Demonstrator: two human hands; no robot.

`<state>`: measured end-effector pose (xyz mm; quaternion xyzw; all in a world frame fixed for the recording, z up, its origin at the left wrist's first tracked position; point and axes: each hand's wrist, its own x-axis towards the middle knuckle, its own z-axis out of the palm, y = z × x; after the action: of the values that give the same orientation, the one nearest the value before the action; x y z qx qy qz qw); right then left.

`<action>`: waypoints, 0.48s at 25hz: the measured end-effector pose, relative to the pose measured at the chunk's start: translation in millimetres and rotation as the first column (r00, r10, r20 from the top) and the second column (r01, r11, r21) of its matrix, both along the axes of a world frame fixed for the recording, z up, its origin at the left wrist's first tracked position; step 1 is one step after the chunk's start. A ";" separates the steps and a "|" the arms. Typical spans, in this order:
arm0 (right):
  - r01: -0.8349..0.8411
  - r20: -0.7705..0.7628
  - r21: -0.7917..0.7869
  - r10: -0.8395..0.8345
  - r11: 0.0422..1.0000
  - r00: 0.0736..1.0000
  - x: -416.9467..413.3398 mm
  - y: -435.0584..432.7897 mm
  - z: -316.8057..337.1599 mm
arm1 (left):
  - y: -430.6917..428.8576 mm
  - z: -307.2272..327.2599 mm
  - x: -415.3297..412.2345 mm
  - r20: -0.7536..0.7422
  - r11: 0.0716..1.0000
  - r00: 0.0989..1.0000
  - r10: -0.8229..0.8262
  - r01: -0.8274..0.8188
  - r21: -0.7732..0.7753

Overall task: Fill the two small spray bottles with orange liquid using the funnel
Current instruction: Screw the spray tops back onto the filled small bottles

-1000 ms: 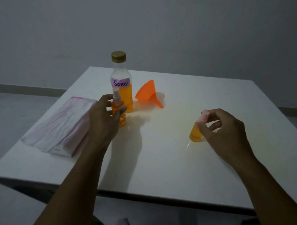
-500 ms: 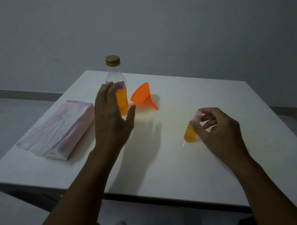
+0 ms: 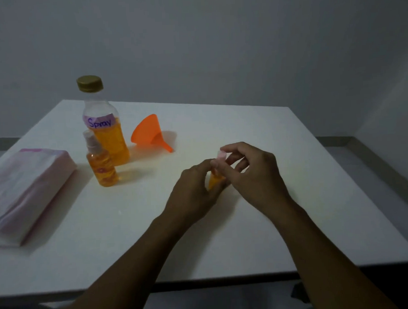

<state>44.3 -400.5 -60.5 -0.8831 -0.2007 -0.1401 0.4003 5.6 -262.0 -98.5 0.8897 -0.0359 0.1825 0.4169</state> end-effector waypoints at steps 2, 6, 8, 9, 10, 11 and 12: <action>0.016 0.004 -0.012 -0.016 1.000 1.000 1.9 -3.4 1.7 | -3.8 0.9 5.1 0.053 1.000 0.999 0.011 -0.012 0.023; 0.038 -0.049 -0.020 -0.039 0.999 0.998 3.7 -16.3 3.7 | -6.9 4.2 7.2 0.125 0.994 0.987 -0.099 0.092 0.057; 0.040 -0.047 -0.005 -0.040 0.999 0.998 3.3 -20.1 5.7 | -9.1 6.3 7.6 0.128 0.990 0.985 -0.117 0.106 0.089; 0.040 -0.044 0.011 -0.039 0.999 0.998 3.0 -21.5 7.3 | -9.4 7.1 8.1 0.133 0.988 0.983 -0.124 0.111 0.104; 0.037 -0.044 0.031 -0.036 0.999 0.998 2.8 -23.0 8.4 | -9.6 7.9 8.7 0.142 0.986 0.981 -0.133 0.117 0.116; 0.030 -0.046 0.055 -0.027 0.998 0.999 2.5 -24.4 9.0 | -9.1 8.6 9.3 0.154 0.984 0.978 -0.143 0.123 0.132; 0.021 -0.051 0.081 -0.017 0.996 0.999 1.9 -25.2 9.0 | -8.9 8.8 9.7 0.164 0.981 0.975 -0.151 0.127 0.149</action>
<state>46.2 -425.6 -51.5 -0.8711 -0.1761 -0.1299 0.4396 15.3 -271.0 -89.7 0.8923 -0.1471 0.2272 0.3614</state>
